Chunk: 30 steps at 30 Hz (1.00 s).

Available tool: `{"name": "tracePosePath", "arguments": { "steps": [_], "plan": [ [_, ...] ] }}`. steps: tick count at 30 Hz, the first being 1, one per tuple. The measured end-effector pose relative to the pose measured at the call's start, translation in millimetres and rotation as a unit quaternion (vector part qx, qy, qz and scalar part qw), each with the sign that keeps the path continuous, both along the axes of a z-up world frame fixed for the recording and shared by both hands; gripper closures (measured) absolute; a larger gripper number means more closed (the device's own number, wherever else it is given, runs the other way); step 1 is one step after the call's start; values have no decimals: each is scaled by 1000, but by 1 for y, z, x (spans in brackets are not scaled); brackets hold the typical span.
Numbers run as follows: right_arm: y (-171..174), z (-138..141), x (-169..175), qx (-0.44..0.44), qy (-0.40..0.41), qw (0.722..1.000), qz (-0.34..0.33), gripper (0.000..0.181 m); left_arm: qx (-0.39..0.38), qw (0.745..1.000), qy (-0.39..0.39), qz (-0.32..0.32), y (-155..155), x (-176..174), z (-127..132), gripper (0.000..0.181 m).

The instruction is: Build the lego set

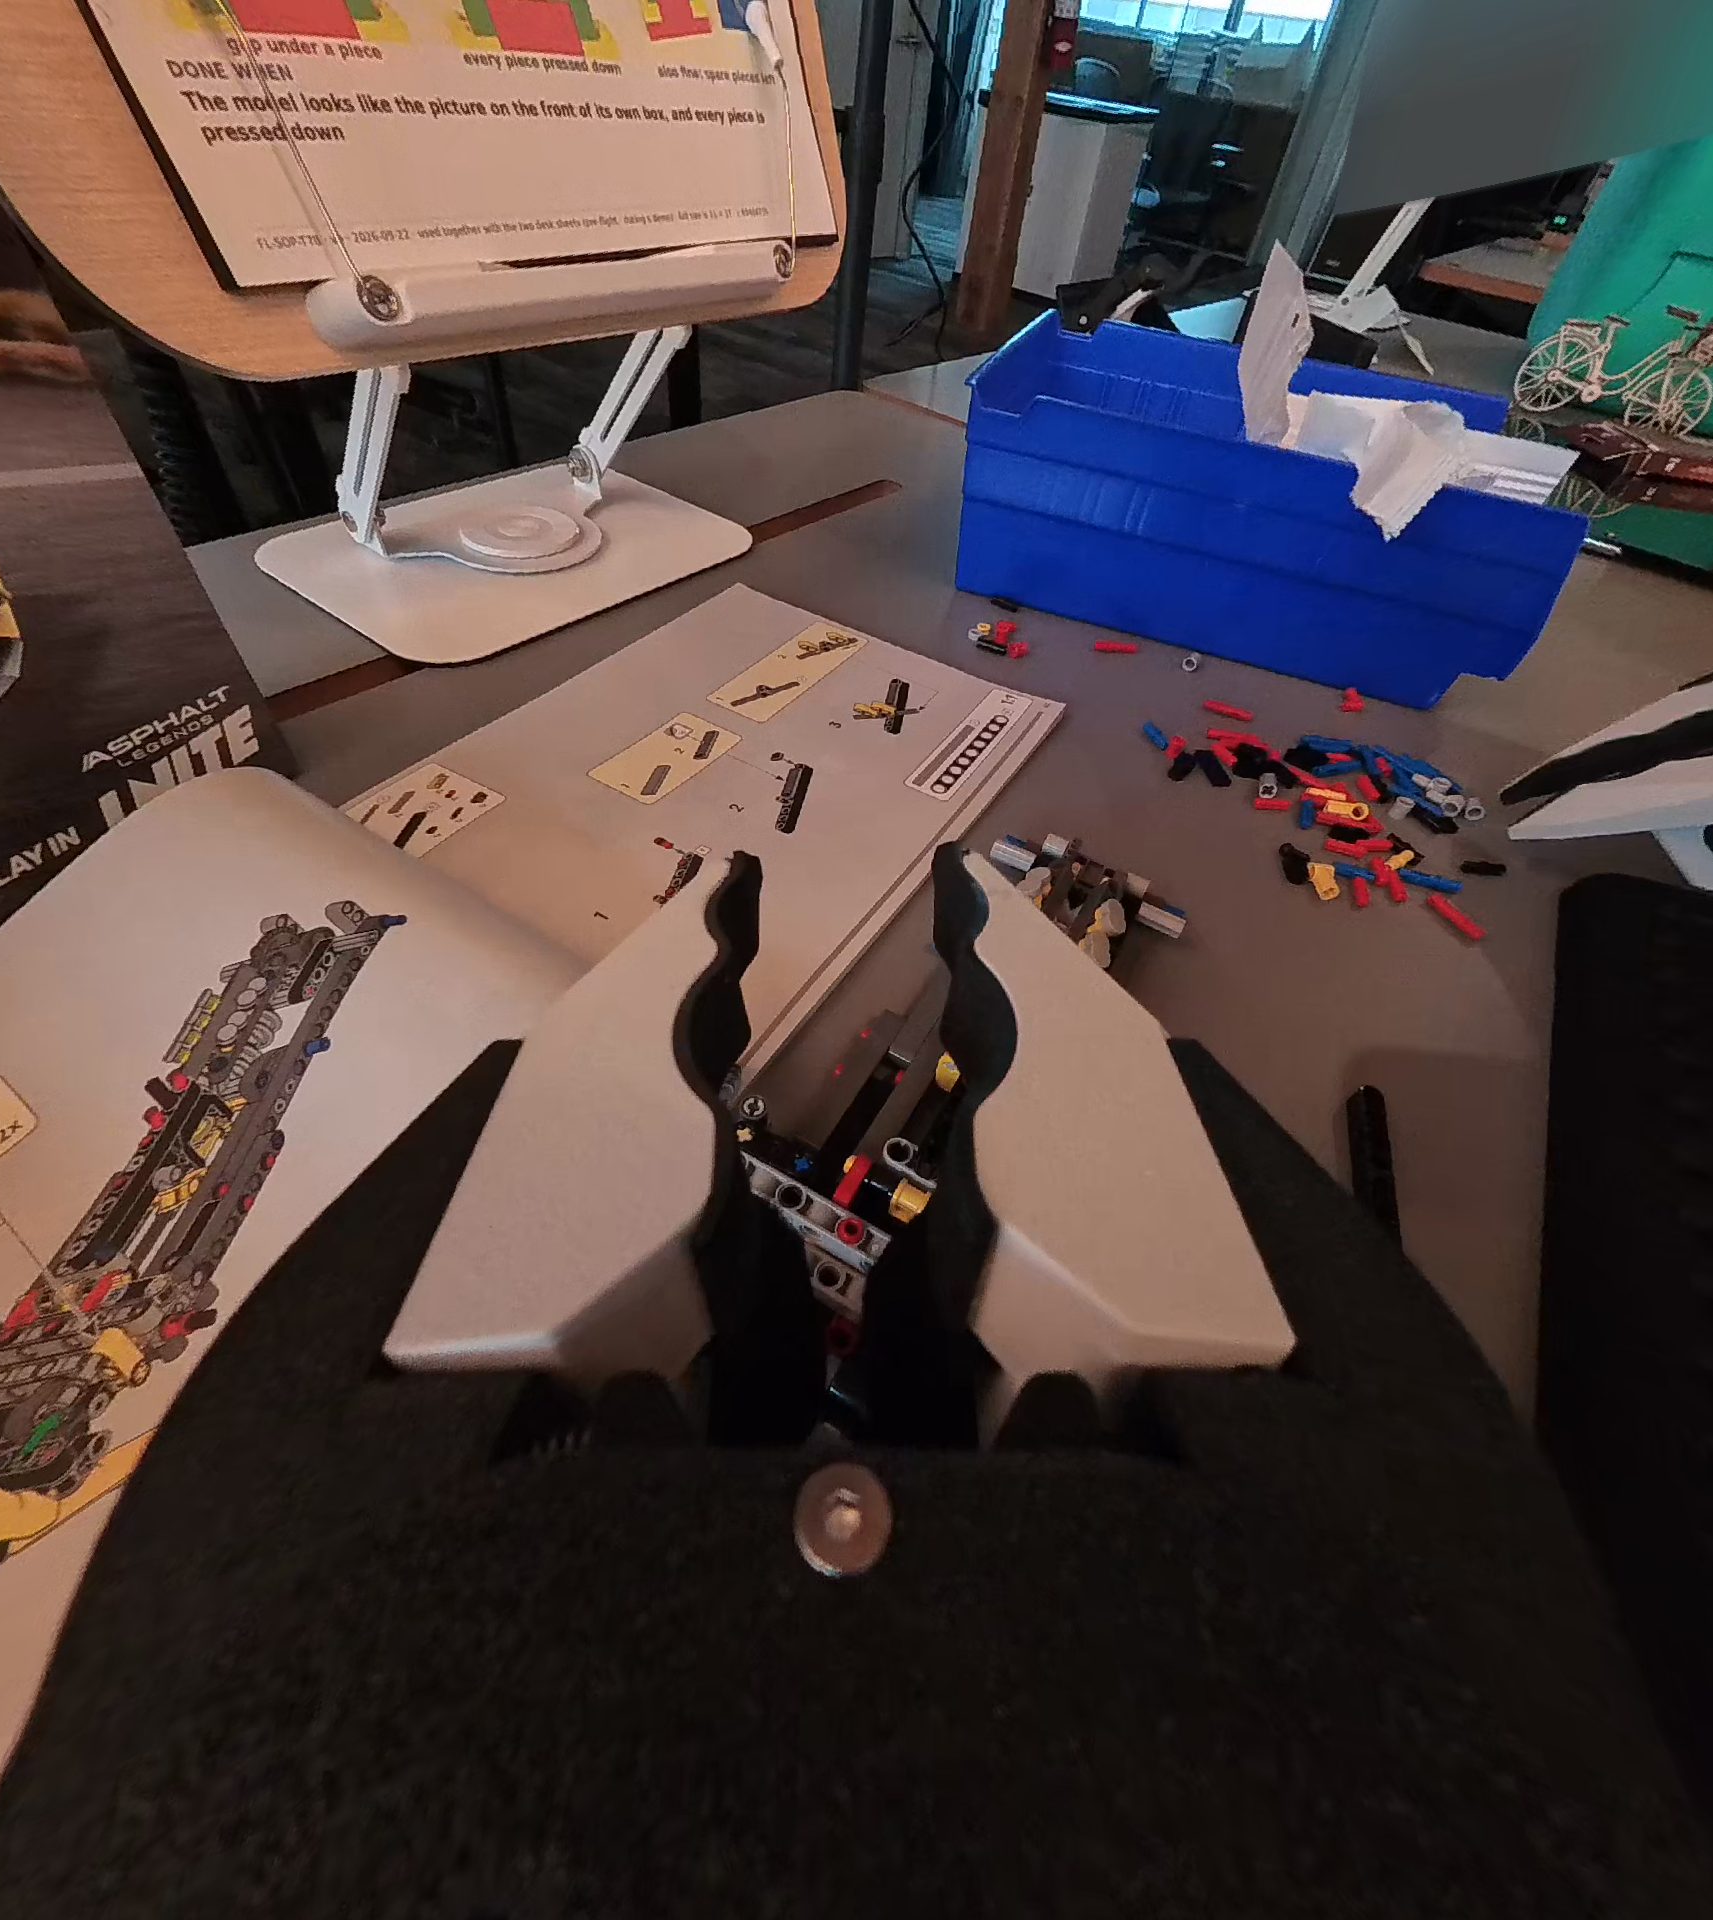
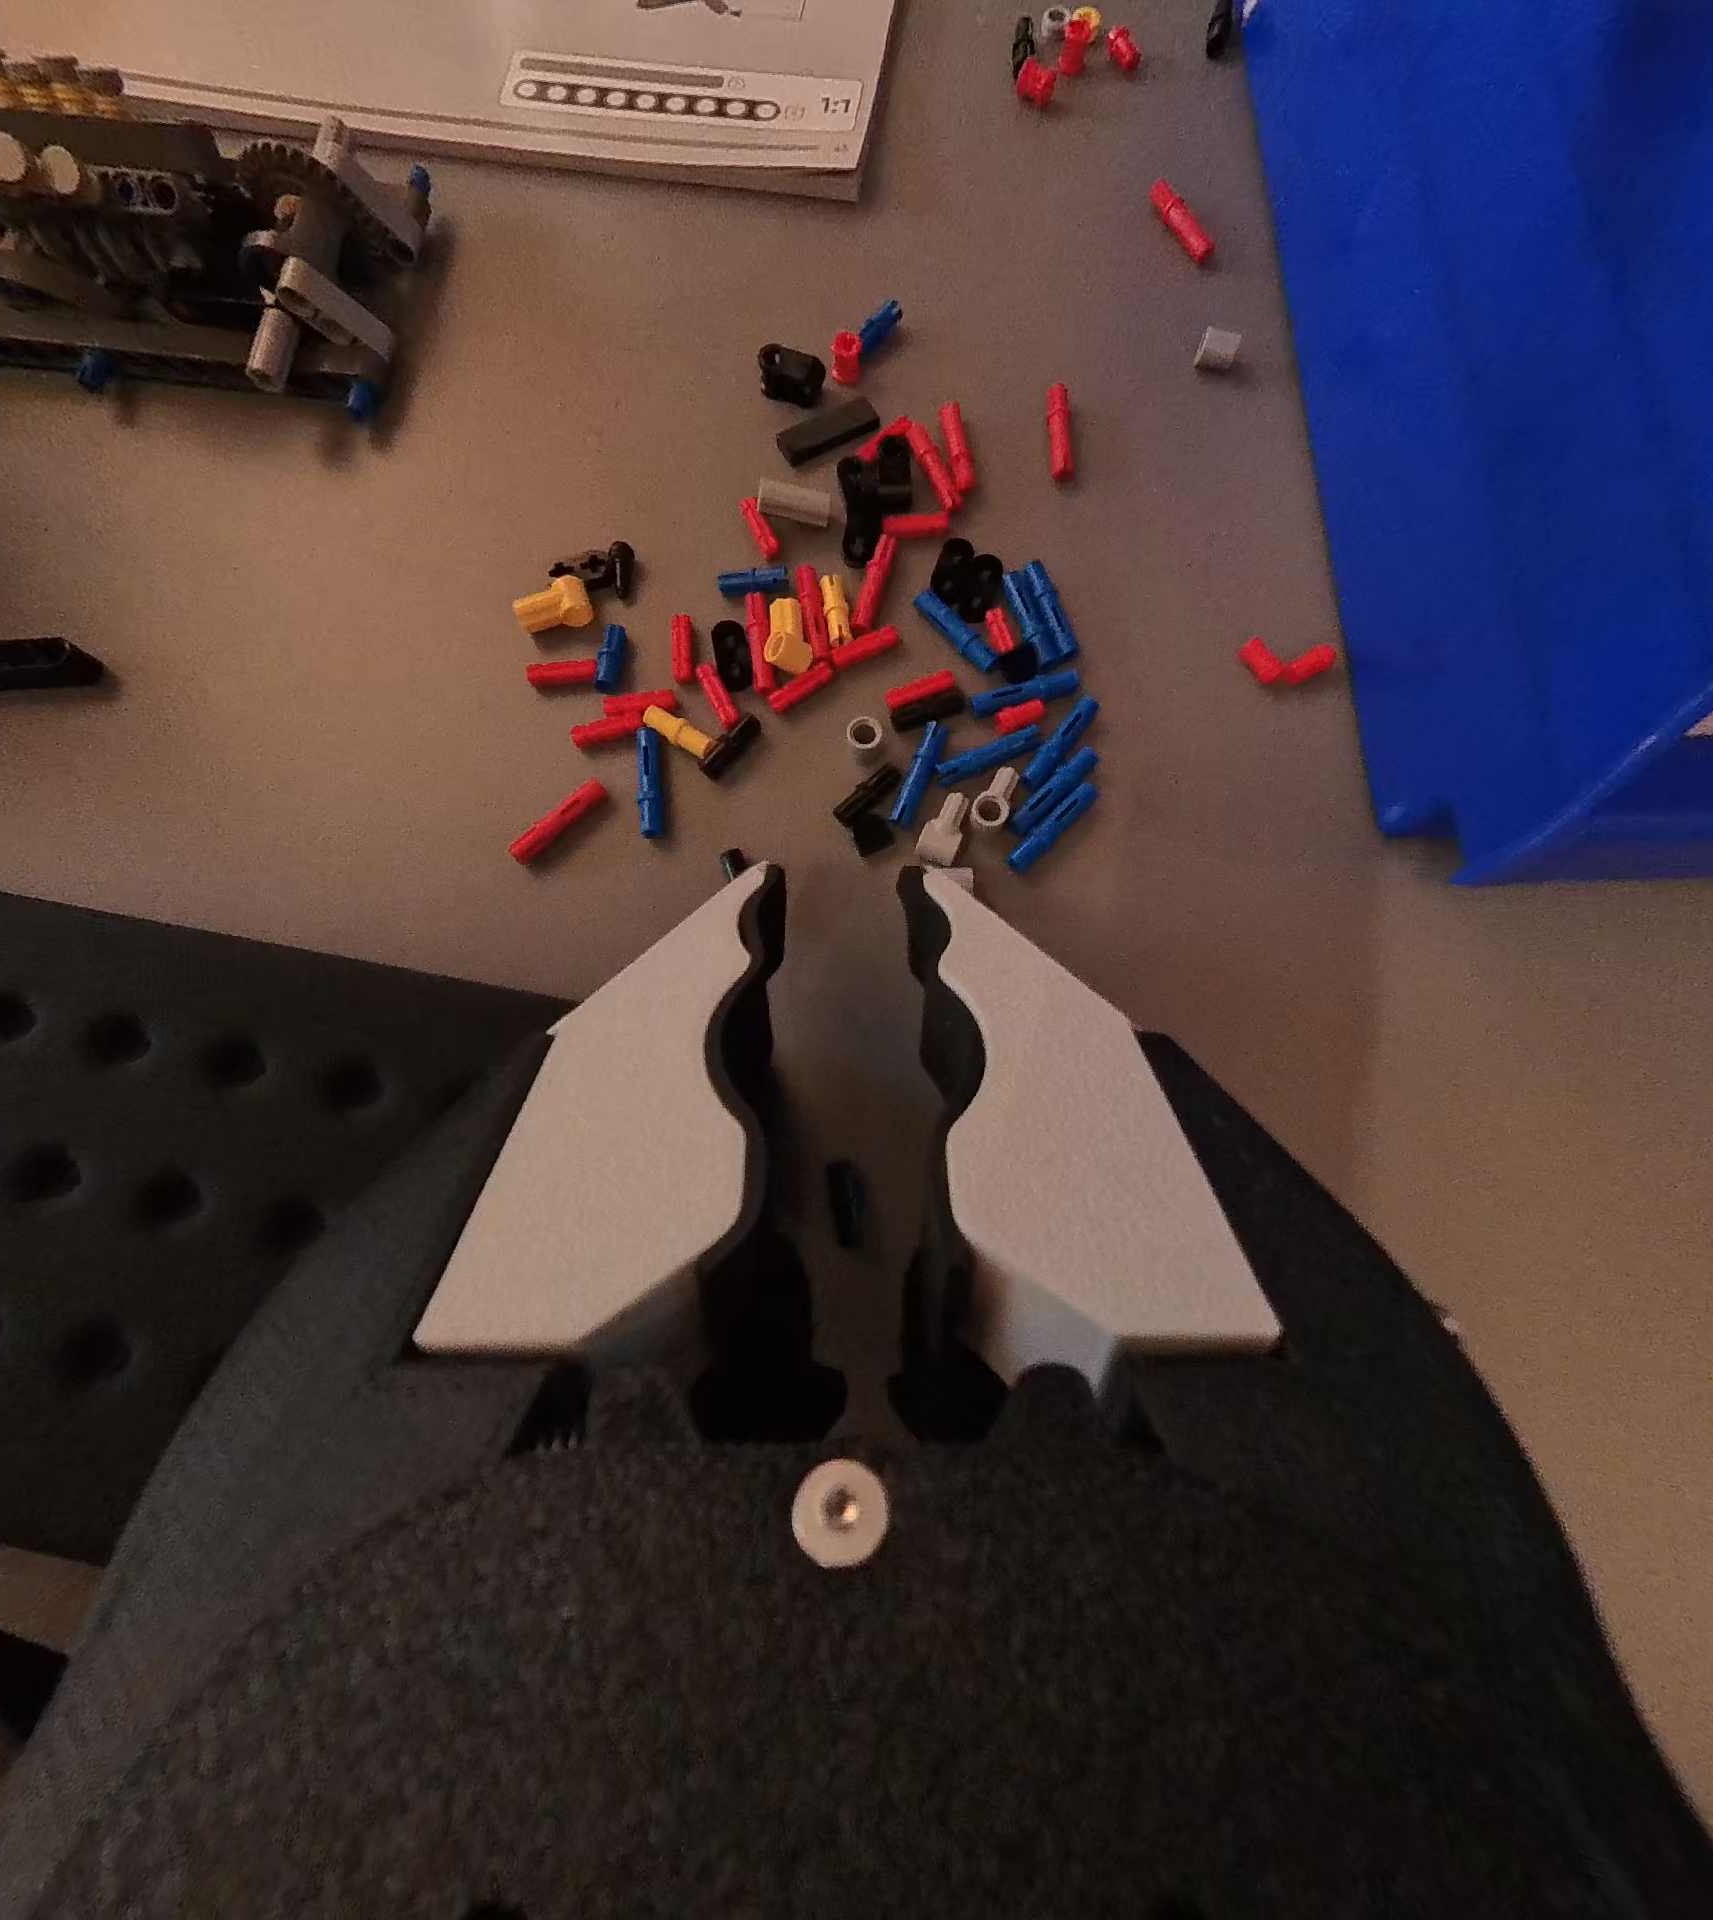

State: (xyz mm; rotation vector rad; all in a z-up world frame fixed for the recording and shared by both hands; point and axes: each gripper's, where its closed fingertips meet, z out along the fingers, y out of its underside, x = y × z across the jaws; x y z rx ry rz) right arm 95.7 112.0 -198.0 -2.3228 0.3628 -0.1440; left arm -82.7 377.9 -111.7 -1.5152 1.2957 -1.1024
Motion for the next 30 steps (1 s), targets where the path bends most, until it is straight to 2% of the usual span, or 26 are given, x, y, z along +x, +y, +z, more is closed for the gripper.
{"name": "tracePosePath", "arguments": {
  "steps": [12,23,30],
  "plan": [
    [-8,1,11,-5,-13,1000,-17,159,5,1000,4,2,1,1,-2,150],
    [-19,5,12,0,-19,1000,-19,160,-30,1000,7,5,7,-3,-2,149],
    [-9,10,14,11,-19,1000,-20,160,-22,1000,19,7,9,-3,-6,149]
  ]
}}
